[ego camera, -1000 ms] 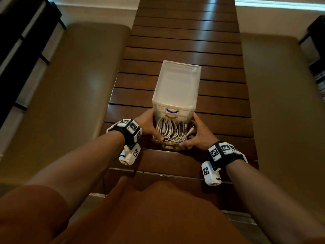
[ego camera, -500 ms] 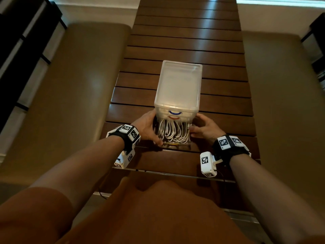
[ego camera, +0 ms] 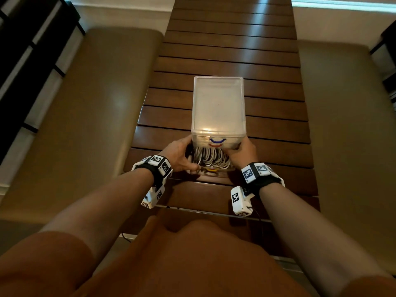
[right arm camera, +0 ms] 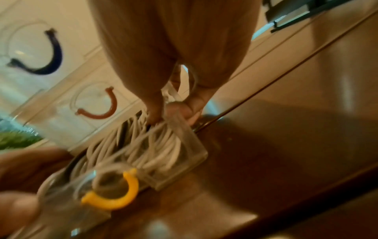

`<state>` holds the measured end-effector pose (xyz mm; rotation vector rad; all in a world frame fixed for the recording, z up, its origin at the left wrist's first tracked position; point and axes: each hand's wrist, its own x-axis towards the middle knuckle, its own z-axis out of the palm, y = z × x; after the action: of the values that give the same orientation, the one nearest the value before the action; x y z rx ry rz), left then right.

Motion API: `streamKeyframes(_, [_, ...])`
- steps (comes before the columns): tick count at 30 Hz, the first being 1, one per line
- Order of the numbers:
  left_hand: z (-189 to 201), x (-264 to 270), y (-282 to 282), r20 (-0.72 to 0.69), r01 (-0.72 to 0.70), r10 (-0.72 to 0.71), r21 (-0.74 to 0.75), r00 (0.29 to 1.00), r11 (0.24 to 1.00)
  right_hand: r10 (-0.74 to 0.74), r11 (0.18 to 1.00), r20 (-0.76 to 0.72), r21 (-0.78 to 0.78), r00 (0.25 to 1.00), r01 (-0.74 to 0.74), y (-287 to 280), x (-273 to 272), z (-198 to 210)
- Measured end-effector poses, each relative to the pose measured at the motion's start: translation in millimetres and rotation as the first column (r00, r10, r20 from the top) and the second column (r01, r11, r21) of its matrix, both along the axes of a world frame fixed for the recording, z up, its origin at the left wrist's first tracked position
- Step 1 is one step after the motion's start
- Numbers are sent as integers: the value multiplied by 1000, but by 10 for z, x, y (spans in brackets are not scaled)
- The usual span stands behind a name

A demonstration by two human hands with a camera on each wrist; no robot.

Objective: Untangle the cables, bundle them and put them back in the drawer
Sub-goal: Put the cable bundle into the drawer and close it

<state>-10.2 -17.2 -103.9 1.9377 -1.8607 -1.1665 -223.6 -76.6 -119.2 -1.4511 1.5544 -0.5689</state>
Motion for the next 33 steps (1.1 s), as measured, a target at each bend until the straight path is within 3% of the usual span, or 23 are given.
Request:
streamKeyframes(5, [-20,39,-6,-22,3,-2,28,1000,1000,77,995,28,54,997,-78,-10,-87,-26])
streamKeyframes(10, [15,65,-86,51,0,-3,55,999,998,174,889,329,352,928,-292,-187,-307,68])
streamKeyframes(13, [31,67,-105,72,12,-16,56,997,998,427,799,183,381,885,-465,-206,-340,159])
streamKeyframes(15, [31,59,-105,81,18,-21,42,996,999,491,813,28,346,871,-469,-183,-306,201])
streamKeyframes(17, [29,50,-92,86,24,-26,23,996,999,442,865,7,261,897,-429,-132,-275,189])
streamKeyframes(21, [17,28,-74,23,-57,58,-47,998,997,286,939,148,155,947,-308,-84,-279,39])
streamKeyframes(29, [28,33,-74,-25,-104,105,28,994,994,245,951,112,165,963,-262,-139,-260,24])
streamKeyframes(33, [22,20,-103,2,-153,153,-25,988,988,215,968,74,119,974,-222,-146,-216,-22])
